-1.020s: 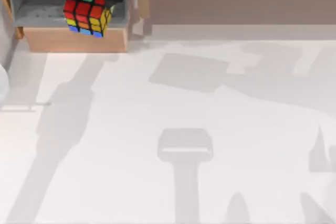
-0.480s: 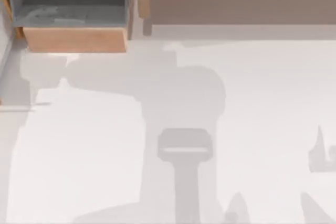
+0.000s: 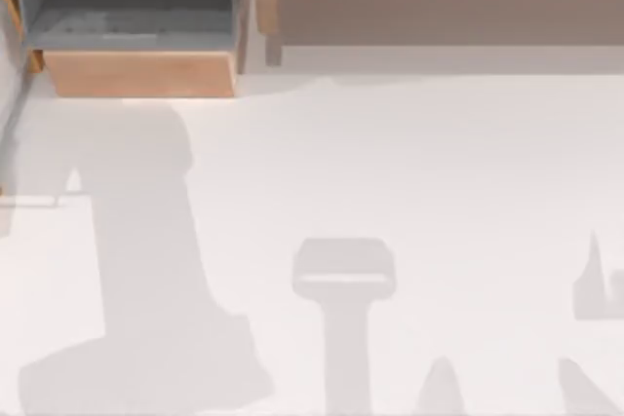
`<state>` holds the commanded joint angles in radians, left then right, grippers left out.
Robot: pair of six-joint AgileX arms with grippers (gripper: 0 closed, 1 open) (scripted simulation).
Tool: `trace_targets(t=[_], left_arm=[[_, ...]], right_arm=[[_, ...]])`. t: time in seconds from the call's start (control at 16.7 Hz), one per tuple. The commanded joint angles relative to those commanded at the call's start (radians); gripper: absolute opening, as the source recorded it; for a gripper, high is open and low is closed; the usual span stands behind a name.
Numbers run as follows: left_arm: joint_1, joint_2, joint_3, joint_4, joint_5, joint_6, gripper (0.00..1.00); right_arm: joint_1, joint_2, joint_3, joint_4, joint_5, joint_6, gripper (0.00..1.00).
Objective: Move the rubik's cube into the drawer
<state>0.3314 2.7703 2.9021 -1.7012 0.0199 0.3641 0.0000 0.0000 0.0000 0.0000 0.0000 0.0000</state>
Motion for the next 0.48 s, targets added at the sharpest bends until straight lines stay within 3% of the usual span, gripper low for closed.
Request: trace_targets(t=[0.3, 0.48], left_arm=[[0.0, 0.0, 0.0, 0.0, 0.0, 0.0, 0.0], [0.0, 0.0, 0.0, 0.0, 0.0, 0.0, 0.23]], right_arm=[[0.0, 0.0, 0.0, 0.0, 0.0, 0.0, 1.0], [0.0, 0.0, 0.0, 0.0, 0.0, 0.0, 1.0]])
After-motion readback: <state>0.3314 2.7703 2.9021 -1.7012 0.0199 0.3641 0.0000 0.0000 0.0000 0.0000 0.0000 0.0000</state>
